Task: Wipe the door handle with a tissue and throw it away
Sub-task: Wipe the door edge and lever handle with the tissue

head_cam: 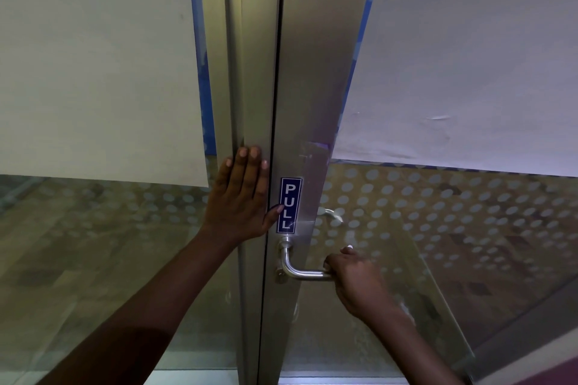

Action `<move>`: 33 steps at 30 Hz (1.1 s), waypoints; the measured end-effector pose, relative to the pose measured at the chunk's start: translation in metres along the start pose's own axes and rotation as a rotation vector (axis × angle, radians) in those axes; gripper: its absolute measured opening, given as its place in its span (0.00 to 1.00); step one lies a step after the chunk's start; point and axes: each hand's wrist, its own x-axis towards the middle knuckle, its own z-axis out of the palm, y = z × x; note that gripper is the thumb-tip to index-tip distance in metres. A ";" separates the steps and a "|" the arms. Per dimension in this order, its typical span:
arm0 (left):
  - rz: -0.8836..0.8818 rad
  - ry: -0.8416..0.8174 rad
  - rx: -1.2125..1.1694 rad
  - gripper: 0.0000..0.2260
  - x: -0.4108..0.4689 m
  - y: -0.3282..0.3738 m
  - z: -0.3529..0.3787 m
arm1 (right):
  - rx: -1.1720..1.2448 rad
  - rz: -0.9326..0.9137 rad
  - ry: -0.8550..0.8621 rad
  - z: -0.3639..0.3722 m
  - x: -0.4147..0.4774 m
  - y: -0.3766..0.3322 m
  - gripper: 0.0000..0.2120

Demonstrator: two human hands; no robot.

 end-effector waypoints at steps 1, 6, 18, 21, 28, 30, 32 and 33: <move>-0.001 -0.002 -0.001 0.37 0.000 0.000 0.000 | 0.012 0.049 0.012 0.002 -0.003 -0.006 0.10; -0.003 -0.011 -0.007 0.37 -0.002 0.000 0.002 | 0.009 0.213 0.034 0.009 -0.006 -0.040 0.11; 0.001 0.007 -0.015 0.36 -0.001 0.000 0.001 | 0.012 0.192 0.162 0.019 0.018 -0.120 0.09; 0.001 0.007 -0.022 0.36 -0.001 0.000 0.001 | -0.153 0.037 0.178 0.027 0.023 -0.124 0.09; 0.006 -0.002 -0.012 0.36 -0.002 -0.001 0.003 | -0.204 -0.213 0.192 0.053 0.020 -0.094 0.11; 0.001 0.000 -0.015 0.36 -0.003 -0.001 0.004 | -0.170 -0.317 0.261 0.055 0.013 -0.077 0.12; 0.001 0.000 -0.015 0.36 -0.003 -0.001 0.004 | -0.156 -0.394 0.322 0.053 0.004 -0.060 0.12; 0.003 -0.001 -0.014 0.36 -0.003 -0.001 0.004 | -0.150 -0.434 0.347 0.052 0.001 -0.052 0.12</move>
